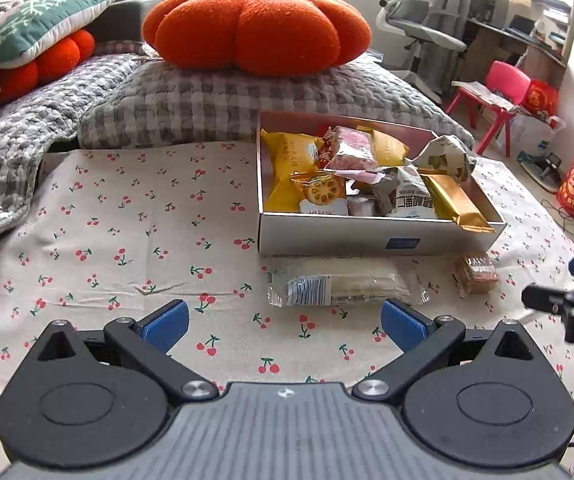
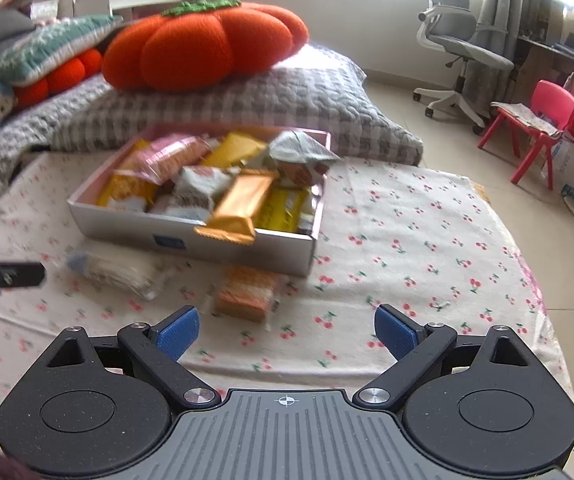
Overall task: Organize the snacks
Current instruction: 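Withdraw both tools from the box toward the clear bar and wafer pack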
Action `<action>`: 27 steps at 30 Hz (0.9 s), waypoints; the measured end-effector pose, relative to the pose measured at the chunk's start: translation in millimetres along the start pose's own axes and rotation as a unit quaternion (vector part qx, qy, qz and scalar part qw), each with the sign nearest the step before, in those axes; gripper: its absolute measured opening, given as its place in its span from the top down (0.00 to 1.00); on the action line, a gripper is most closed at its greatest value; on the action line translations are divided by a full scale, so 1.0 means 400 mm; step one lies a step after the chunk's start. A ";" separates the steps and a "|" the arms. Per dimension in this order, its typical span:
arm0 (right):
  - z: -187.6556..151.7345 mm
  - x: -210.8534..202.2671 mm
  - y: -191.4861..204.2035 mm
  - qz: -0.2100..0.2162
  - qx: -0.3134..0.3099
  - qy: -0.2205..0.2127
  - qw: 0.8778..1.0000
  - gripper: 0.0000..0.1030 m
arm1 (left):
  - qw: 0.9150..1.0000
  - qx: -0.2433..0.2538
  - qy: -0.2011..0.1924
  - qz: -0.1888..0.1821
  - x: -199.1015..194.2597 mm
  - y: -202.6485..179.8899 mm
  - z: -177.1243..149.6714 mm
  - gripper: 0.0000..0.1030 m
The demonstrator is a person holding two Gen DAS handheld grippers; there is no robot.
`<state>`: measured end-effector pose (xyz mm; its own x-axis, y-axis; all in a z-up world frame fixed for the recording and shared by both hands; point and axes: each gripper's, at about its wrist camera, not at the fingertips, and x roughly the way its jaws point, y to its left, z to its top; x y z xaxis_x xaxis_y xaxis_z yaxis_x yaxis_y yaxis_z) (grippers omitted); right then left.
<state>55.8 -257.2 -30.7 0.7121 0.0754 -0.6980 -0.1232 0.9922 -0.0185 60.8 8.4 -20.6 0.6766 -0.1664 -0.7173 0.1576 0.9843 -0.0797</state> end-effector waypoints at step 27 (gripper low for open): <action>0.005 0.128 -0.048 0.037 0.080 0.040 0.995 0.07 | 0.981 0.161 0.002 -0.110 0.099 -0.080 -0.026 0.29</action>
<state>95.8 -272.1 -64.6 0.6467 0.1466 -0.7485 -0.0564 0.9879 0.1447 75.2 -29.0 -53.6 0.5985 -0.3722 -0.7094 0.5187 0.8549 -0.0109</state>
